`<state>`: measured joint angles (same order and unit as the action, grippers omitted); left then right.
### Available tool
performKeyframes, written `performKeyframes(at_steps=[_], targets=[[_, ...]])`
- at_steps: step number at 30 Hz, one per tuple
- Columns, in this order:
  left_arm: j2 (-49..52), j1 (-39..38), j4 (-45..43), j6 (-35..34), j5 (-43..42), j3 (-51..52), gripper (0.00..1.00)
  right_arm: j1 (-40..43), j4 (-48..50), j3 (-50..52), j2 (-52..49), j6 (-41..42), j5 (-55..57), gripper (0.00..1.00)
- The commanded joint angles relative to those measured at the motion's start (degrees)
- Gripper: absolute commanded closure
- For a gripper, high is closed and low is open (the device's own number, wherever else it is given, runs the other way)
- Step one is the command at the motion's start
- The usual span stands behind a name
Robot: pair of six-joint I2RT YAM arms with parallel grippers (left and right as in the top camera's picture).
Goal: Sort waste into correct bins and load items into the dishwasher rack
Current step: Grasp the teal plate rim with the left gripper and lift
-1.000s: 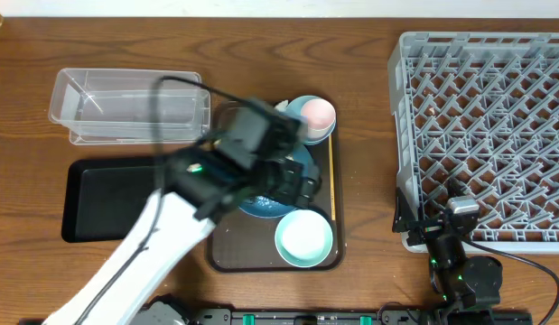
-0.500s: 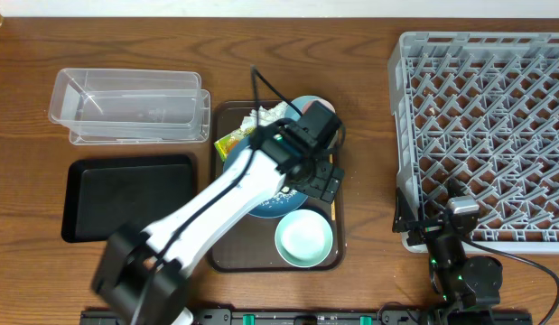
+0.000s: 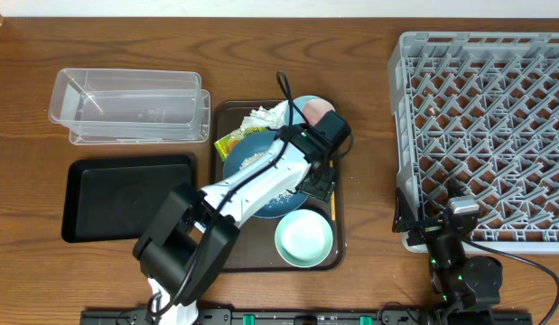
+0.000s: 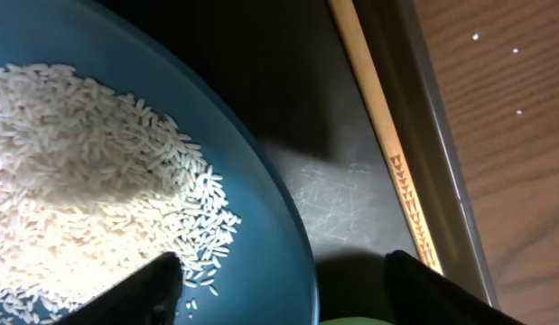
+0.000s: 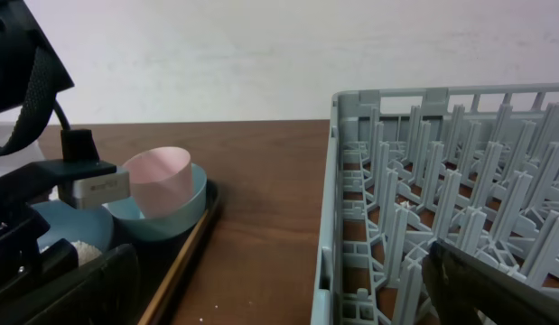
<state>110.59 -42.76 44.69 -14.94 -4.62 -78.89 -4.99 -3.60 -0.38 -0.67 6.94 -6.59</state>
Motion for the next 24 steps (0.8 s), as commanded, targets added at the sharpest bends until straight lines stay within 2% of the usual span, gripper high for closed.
performKeyframes(at_steps=[1,4,12,17,24], targets=[[0.66,-1.16,-0.26,-0.35,2.58,-0.72,0.33,0.63,-0.22,0.07,0.37,-0.59,0.17,0.01],[0.66,-2.05,-0.90,-0.61,3.96,-0.70,0.41,0.63,-0.22,0.07,0.37,-0.59,0.20,0.01],[0.66,-3.08,-2.56,-3.37,6.82,2.08,0.41,0.63,-0.22,0.07,0.37,-0.59,0.17,0.01],[0.66,-3.08,-2.95,-3.37,6.84,2.25,0.49,0.63,-0.22,0.07,0.37,-0.59,0.17,0.01],[0.66,-3.08,-4.13,-3.37,6.84,2.67,0.54,0.63,-0.22,0.07,0.37,-0.59,0.20,0.01]])
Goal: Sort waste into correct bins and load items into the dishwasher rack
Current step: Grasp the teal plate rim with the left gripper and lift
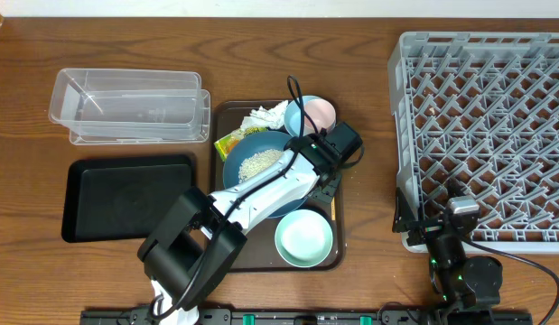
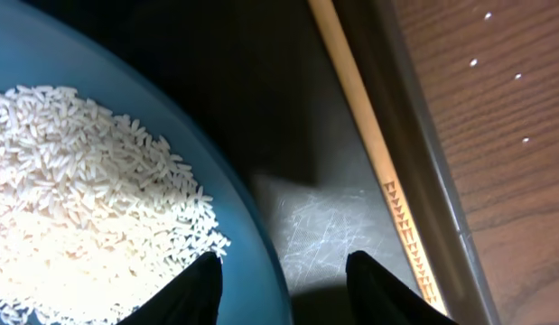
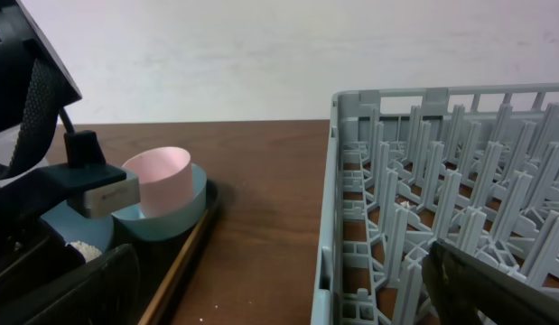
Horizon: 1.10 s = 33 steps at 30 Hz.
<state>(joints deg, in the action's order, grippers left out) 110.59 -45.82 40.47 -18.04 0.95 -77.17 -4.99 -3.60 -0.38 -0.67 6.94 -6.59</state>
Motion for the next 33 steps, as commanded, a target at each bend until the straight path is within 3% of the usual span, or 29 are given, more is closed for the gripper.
performKeyframes(at_steps=[1,16,25,27,33], targets=[[0.66,-0.02,0.09,-0.24,1.27,0.96,0.54,0.63,-0.22,0.07,0.37,-0.59,0.17,0.01],[0.63,-0.02,-2.01,-0.24,1.25,3.26,0.59,0.63,-0.22,0.07,0.37,-0.59,0.17,0.01],[0.52,-0.02,-2.19,-0.24,1.27,3.17,0.81,0.63,-0.22,0.07,0.37,-0.59,0.17,0.01],[0.48,-0.02,-2.19,-0.24,1.27,3.17,0.90,0.63,-0.22,0.07,0.37,-0.59,0.20,0.01],[-0.74,-0.52,-1.33,-0.22,1.60,2.45,0.94,0.63,-0.22,0.07,0.37,-0.59,0.17,0.01]])
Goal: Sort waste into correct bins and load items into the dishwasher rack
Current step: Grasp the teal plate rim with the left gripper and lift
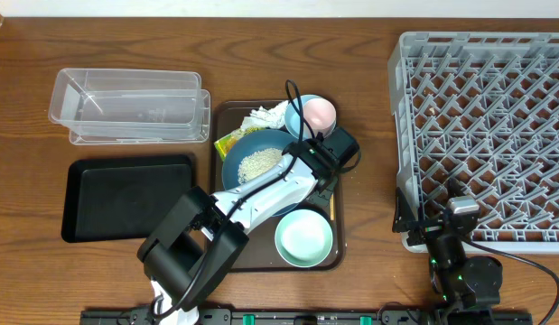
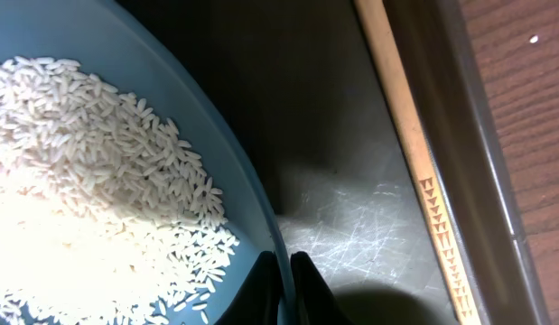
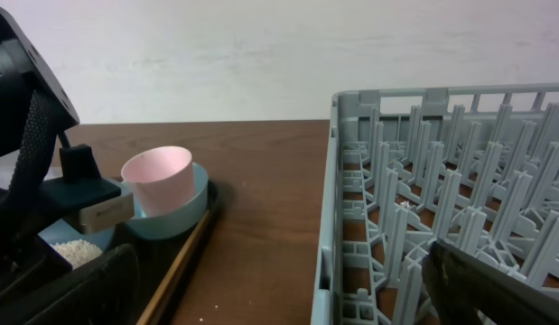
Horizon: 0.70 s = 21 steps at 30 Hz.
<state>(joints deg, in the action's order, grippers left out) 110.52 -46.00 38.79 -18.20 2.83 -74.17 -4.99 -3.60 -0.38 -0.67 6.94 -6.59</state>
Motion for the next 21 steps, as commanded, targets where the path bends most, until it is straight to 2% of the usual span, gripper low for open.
performKeyframes(at_steps=[1,11,21], targets=[[-1.03,-0.57,0.61,-0.09,0.15,-0.90,0.94,0.63,-0.22,0.07,0.37,-0.59,0.17,0.01],[-5.97,-1.95,3.85,-0.13,1.77,-2.25,0.94,0.63,-0.22,0.07,0.37,-0.59,0.17,0.01],[-16.09,-0.98,5.88,-0.09,2.45,-2.25,0.94,0.63,-0.22,0.07,0.37,-0.59,0.20,0.01]])
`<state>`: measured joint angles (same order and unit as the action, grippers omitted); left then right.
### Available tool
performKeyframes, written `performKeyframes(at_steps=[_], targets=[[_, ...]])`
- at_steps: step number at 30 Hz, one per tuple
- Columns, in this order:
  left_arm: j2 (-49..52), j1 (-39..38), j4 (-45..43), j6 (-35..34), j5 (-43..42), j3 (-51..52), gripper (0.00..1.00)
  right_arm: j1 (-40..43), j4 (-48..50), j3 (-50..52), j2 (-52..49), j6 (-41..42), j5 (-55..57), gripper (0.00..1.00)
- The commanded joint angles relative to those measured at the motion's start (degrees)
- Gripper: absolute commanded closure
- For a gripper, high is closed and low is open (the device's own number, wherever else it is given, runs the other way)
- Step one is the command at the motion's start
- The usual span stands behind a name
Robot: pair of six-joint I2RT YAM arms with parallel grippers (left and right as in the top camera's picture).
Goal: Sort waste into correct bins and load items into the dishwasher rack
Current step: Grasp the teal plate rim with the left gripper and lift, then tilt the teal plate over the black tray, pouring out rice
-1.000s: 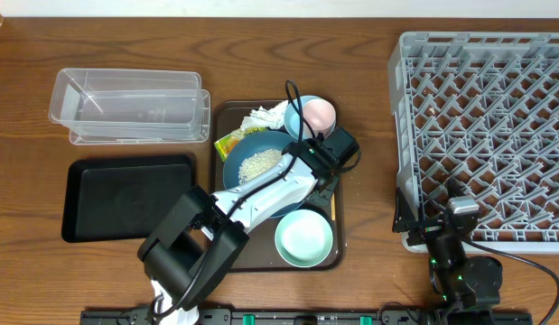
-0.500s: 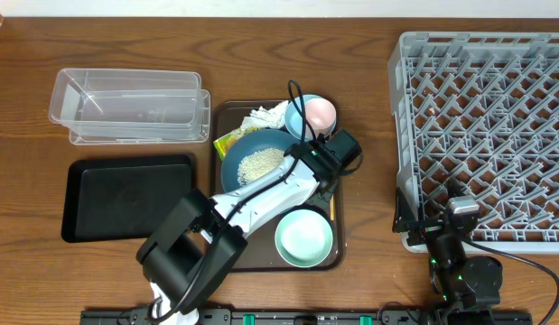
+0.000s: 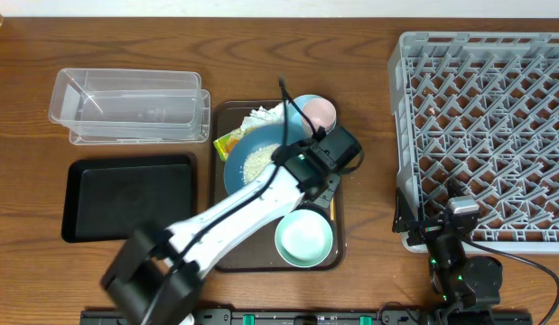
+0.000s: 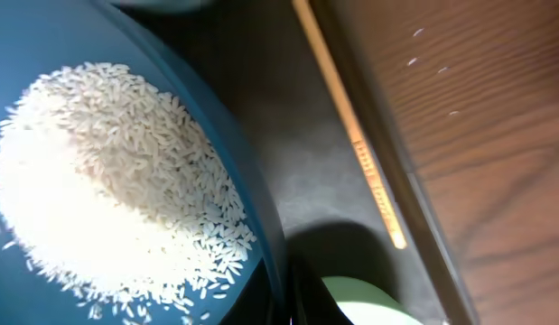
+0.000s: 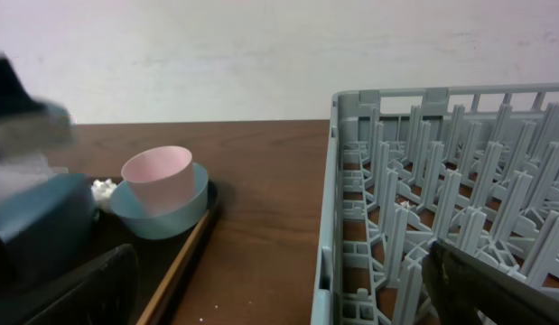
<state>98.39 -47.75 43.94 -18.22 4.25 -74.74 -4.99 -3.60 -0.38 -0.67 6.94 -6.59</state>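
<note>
My left gripper (image 3: 312, 173) is shut on the right rim of a blue plate of rice (image 3: 254, 162). The plate hangs tilted above the brown tray (image 3: 261, 259). In the left wrist view the rice plate (image 4: 125, 181) fills the left, with the left gripper (image 4: 285, 293) pinched on its edge. A mint bowl (image 3: 303, 237) sits below. A pink cup (image 3: 320, 111) stands in a pale blue bowl (image 3: 300, 101). A wooden chopstick (image 4: 347, 135) lies along the tray's right side. My right gripper (image 5: 279, 302) is open beside the grey dishwasher rack (image 3: 487, 126).
A clear plastic bin (image 3: 130, 106) and a black tray (image 3: 125, 197) lie to the left. Crumpled tissue (image 3: 265, 116) and a yellow-green wrapper (image 3: 229, 143) sit at the brown tray's back left. The rack's near wall (image 5: 329, 226) stands close to the right gripper.
The rice plate, held by its rim, has come up off the tray and tilted. The tray floor and chopstick now look farther away, and the mint bowl shows beneath. The right arm is unmoved.
First my left gripper stood open astride the rice plate's right rim. Then its fingers were closer together there. Then they were shut on the rim with the plate on the tray. Now the plate is raised above the tray.
</note>
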Motion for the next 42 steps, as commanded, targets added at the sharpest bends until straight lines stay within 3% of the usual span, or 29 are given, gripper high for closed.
performKeyframes(at_steps=[1,12,22,33,42], targets=[[-5.29,1.25,1.11,-0.07,1.01,-1.68,0.94,0.63,-0.22,0.07,0.37,-0.59,0.17,0.01],[-15.54,10.88,4.70,-0.09,-2.47,-1.68,0.94,0.63,-0.22,0.07,0.37,-0.59,0.17,0.01],[-17.57,28.24,5.53,0.61,-18.34,-1.14,0.93,0.63,-0.22,0.07,0.37,-0.59,0.17,0.01],[-17.51,43.12,5.18,3.19,-28.09,1.01,0.94,0.63,-0.22,0.07,0.37,-0.59,0.17,0.01],[-17.51,58.05,4.68,6.29,-47.30,2.89,0.94,0.63,-0.22,0.07,0.37,-0.59,0.17,0.01]])
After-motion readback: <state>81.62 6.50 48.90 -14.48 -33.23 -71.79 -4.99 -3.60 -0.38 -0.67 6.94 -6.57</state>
